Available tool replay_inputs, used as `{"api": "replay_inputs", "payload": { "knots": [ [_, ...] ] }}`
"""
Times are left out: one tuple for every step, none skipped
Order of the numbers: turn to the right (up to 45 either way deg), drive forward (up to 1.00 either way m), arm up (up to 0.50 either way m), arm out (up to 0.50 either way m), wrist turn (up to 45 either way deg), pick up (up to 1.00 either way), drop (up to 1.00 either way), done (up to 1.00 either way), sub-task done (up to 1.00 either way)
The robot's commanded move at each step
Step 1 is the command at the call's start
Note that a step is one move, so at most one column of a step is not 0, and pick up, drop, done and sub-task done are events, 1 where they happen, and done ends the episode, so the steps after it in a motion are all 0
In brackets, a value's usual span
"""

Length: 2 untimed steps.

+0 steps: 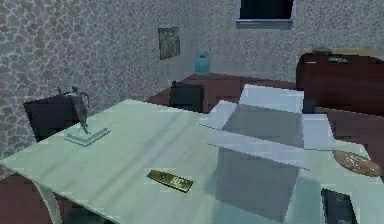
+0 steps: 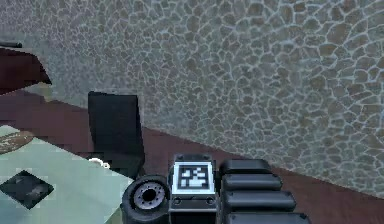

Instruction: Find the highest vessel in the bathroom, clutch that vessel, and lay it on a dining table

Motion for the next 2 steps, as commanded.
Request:
{"api": "replay_inputs", "payload": {
  "knots": [
    [-45.0, 0.0, 0.0, 0.0, 0.0, 0.0, 0.0, 0.0, 0.0],
    [-45.0, 0.0, 0.0, 0.0, 0.0, 0.0, 0.0, 0.0, 0.0]
  ]
}}
